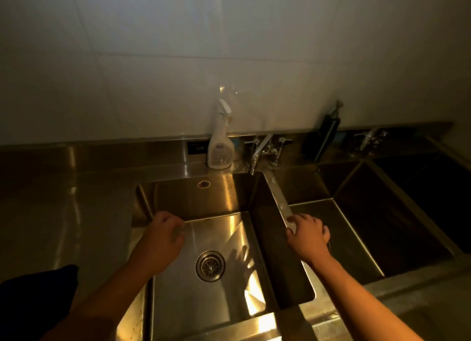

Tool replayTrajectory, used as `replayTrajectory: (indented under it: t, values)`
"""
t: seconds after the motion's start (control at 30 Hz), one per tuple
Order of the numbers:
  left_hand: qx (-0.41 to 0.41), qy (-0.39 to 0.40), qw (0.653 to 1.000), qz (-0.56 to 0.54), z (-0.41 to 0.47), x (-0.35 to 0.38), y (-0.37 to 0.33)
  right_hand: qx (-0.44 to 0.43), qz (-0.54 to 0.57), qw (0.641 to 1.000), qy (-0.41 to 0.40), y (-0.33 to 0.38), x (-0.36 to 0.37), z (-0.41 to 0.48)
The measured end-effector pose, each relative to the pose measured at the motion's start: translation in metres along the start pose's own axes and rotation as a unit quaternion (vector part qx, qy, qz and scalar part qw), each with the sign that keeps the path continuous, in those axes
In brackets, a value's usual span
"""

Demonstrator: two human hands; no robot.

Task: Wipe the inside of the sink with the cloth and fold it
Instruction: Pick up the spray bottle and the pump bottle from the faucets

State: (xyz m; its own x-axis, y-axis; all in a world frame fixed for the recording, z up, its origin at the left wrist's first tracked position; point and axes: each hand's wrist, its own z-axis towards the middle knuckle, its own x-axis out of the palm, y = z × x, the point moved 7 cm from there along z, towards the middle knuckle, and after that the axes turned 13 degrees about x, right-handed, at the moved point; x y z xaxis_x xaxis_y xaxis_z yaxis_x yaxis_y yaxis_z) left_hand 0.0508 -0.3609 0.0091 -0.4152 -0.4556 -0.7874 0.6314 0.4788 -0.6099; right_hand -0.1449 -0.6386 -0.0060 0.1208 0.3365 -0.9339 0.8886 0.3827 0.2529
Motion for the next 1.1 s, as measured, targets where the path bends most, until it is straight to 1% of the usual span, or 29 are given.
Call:
replayTrajectory:
  t: [0.07,0.37,0.5,0.6,0.77,0.83,0.9,1.0,1.1]
  values:
    - [0.001,0.002,1.0,0.004,0.009,0.001,-0.001,0.018,0.0,1.0,-0.001,-0.009,-0.003,0.004]
    - [0.007,0.018,1.0,0.011,0.046,0.002,-0.015,0.051,-0.006,0.999,-0.009,-0.034,-0.033,0.037]
    - [-0.002,0.013,1.0,0.013,0.072,0.005,-0.023,0.063,-0.007,0.998,-0.008,-0.044,-0.055,0.071]
    - [-0.006,-0.001,1.0,0.013,0.098,0.011,-0.034,0.056,-0.011,0.998,-0.006,-0.054,-0.072,0.107]
    - [-0.032,-0.046,0.998,0.01,0.148,0.022,-0.046,0.032,0.042,0.999,0.012,-0.07,-0.094,0.197]
    - [-0.046,-0.07,0.996,0.005,0.168,0.026,-0.046,0.02,0.087,0.995,0.033,-0.074,-0.098,0.237]
    - [-0.074,-0.084,0.994,0.009,0.187,0.031,-0.042,0.012,0.122,0.991,0.045,-0.075,-0.1,0.272]
    - [-0.115,-0.098,0.989,0.007,0.212,0.036,-0.037,0.004,0.166,0.985,0.036,-0.071,-0.105,0.314]
    - [-0.134,-0.118,0.984,0.004,0.237,0.037,-0.029,0.026,0.239,0.97,0.039,-0.066,-0.102,0.346]
